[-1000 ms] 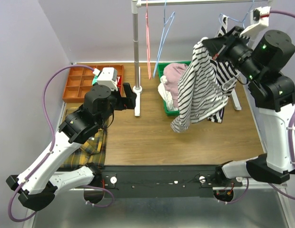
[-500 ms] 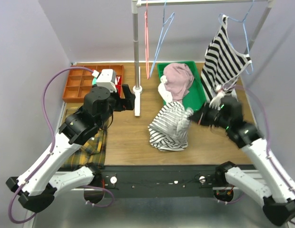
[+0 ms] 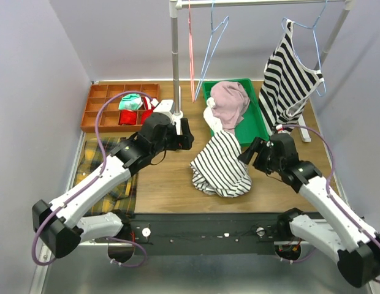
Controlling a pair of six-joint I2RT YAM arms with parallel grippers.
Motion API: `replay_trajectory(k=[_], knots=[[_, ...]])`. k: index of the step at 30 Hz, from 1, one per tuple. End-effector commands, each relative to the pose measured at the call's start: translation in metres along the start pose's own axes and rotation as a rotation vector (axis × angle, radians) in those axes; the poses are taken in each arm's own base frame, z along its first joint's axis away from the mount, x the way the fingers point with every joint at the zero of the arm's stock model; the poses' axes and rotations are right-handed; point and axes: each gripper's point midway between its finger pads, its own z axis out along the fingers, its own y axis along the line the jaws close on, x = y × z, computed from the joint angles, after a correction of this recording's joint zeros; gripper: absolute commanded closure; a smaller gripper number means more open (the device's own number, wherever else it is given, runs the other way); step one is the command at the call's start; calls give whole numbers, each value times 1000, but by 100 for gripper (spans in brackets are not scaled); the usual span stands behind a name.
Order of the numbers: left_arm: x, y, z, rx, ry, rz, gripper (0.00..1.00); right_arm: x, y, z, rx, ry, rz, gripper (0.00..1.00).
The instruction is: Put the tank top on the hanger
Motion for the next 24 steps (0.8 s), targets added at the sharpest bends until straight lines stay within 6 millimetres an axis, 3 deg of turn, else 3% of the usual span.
replay_trajectory(k=[1,3,5,9,14,18,19,21,22,24], knots=[[4,-19,16,88,24,-40,1,-36,-4,47,73,-128,-40,19],[6,-19,18,86,31,-35,1,-38,-2,72,67,-117,-75,21],[4,-18,17,76,29,-29,1,-42,1,85,65,-116,-98,23],[6,-10,13,51,30,-21,1,-51,14,98,9,-140,-150,31],[9,-6,12,43,35,-22,1,-45,7,112,28,-111,-179,45],[9,-4,11,33,35,-19,1,-42,13,115,-6,-86,-206,67],[7,-4,10,34,30,-19,1,-39,19,114,-40,-65,-209,81],[6,-2,10,23,29,-16,1,-36,29,106,-61,-52,-209,96],[5,-1,9,22,25,-17,1,-39,40,101,-72,-66,-215,99],[4,3,9,3,25,-15,1,-15,70,86,-103,-38,-268,99]])
